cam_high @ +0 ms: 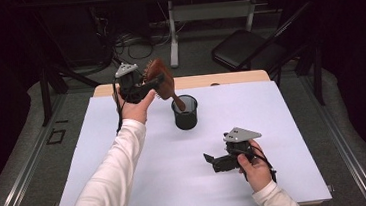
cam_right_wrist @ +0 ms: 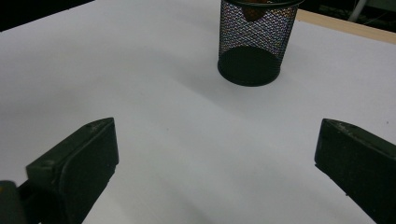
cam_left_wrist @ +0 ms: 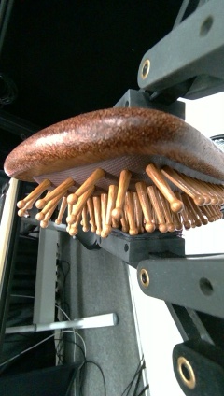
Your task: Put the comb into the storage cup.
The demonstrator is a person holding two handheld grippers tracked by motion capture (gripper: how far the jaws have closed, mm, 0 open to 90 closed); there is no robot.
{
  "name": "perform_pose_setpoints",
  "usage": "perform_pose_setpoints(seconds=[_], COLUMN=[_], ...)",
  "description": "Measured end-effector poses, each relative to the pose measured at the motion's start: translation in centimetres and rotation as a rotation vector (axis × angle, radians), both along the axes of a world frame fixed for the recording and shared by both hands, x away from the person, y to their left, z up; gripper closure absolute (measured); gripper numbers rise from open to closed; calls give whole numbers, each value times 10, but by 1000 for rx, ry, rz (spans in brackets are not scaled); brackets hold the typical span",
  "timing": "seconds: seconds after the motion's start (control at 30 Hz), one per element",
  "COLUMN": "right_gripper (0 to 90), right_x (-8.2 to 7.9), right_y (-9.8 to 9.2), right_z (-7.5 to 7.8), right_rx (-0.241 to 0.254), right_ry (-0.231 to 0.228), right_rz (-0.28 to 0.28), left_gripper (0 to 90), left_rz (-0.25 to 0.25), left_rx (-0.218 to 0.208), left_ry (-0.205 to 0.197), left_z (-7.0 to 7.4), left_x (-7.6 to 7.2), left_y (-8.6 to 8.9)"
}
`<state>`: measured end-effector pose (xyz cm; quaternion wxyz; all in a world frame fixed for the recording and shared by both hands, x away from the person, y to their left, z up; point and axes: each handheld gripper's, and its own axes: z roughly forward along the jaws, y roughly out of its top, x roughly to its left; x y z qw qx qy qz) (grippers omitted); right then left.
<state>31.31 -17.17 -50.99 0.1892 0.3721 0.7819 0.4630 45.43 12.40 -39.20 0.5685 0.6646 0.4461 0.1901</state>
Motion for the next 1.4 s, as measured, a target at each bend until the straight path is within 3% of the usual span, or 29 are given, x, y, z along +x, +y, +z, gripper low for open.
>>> perform_pose_setpoints(seconds=[0.3, 0.5, 1.4], right_gripper=[0, 0, 0], right_x=[-1, -1, -2], right_y=[-1, -1, 0], right_z=[0, -2, -4], right_rx=[-3, -2, -14], right_ry=[0, 1, 7], right_rz=[0, 0, 14], left_gripper=[501, 502, 501], left_rz=[1, -1, 12], left_rx=[43, 97, 207], left_ry=[-11, -30, -34], left_z=[-2, -4, -15], left_x=[2, 1, 4], left_y=[-7, -13, -30])
